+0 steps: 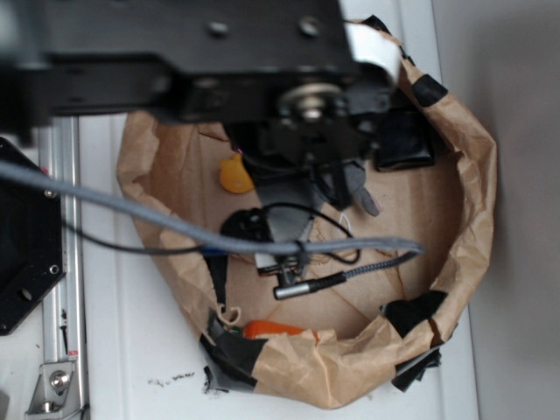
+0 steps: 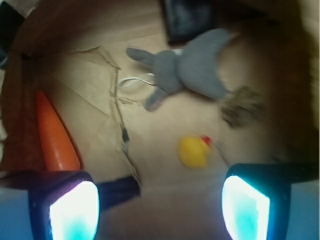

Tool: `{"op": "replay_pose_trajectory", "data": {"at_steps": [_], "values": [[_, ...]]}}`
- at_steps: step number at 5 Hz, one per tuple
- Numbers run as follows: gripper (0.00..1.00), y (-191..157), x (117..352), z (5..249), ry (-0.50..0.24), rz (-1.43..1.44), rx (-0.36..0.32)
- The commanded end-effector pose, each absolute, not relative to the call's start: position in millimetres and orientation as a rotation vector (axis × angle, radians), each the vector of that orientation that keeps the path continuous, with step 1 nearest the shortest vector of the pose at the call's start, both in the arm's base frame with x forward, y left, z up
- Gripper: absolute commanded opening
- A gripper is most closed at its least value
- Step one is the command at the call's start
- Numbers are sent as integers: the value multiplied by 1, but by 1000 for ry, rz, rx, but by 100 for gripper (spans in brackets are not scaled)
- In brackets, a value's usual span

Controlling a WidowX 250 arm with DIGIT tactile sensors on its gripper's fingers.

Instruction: Grab the carrot.

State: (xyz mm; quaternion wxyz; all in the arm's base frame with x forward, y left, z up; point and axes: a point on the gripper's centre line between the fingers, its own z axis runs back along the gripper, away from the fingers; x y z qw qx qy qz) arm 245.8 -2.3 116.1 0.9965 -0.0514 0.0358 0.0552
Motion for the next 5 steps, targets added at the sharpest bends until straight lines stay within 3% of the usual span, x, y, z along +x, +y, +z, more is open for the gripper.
{"op": "replay_pose_trajectory", "data": {"at_steps": [1,2,3,4,5], "values": [[100,-34,243,95,172,269,-84],[100,-48,243,79,194,275,-45],[100,-56,242,62,229,273,-60],[100,-73,238,53,267,268,-96],[100,-83,232,62,296,271,-148]]}}
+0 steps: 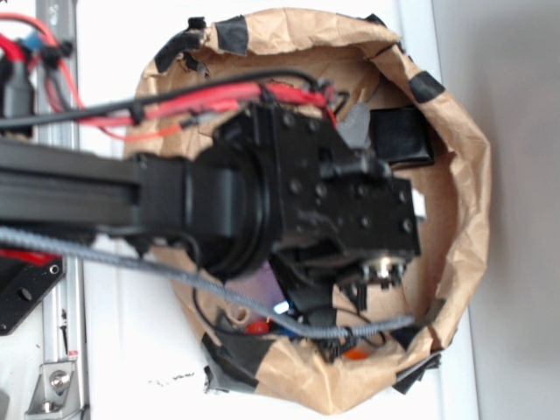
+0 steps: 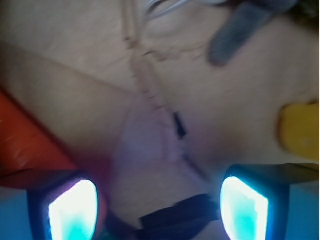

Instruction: Grab the carrot.

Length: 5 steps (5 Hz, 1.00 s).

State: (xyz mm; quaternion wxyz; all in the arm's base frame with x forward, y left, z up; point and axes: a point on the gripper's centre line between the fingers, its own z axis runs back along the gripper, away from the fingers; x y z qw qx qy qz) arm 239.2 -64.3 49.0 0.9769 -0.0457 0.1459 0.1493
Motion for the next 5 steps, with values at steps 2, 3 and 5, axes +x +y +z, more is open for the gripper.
{"op": "replay_pose_trajectory", "data": {"at_steps": [2,3,5], "values": [[100,-76,228,95,265,307,-206],[100,-72,229,110,243,310,-238],[100,-83,233,83,320,321,-250]]}}
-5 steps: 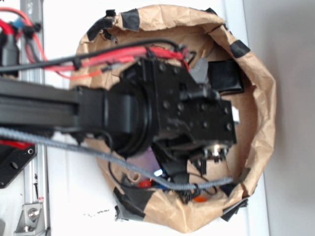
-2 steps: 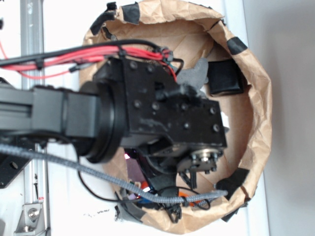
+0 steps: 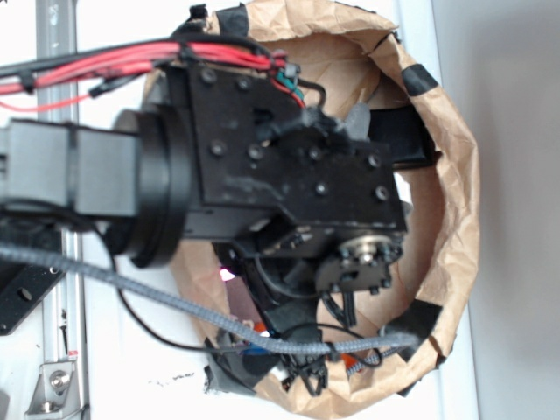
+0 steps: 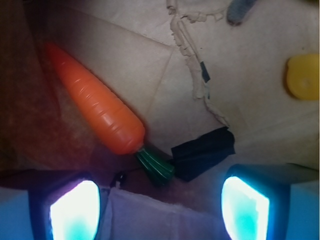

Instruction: Grab the carrot.

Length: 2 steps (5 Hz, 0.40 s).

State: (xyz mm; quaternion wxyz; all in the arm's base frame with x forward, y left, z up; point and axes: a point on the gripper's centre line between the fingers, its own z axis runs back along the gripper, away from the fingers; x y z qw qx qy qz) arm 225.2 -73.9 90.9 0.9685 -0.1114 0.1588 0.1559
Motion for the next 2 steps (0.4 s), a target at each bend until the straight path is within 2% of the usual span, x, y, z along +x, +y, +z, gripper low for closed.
{"op": "replay_pose_trajectory", "data": {"at_steps": [1,2], "values": [[100,-95,233,70,332,312,-256],[100,-104,236,57,316,280,-295]]}}
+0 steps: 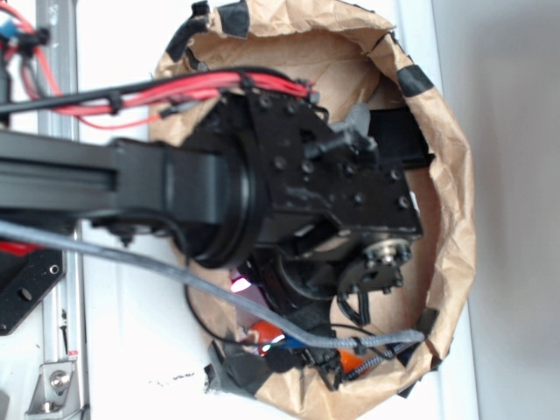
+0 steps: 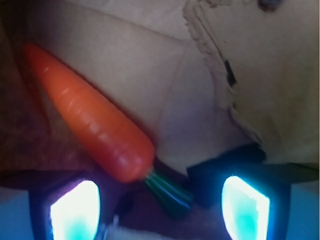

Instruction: Grab the carrot.

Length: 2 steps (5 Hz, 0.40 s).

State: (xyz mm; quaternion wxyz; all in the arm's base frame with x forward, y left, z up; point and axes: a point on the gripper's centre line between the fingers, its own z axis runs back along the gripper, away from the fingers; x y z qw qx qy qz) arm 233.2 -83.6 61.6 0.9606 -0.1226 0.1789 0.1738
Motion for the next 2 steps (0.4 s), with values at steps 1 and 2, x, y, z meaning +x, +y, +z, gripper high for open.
{"op": "replay_pose_trajectory", "data": {"at_steps": [1,2], "values": [[100,-110,235,43,287,220,-275],[100,-98,237,27,245,176,-171]]}}
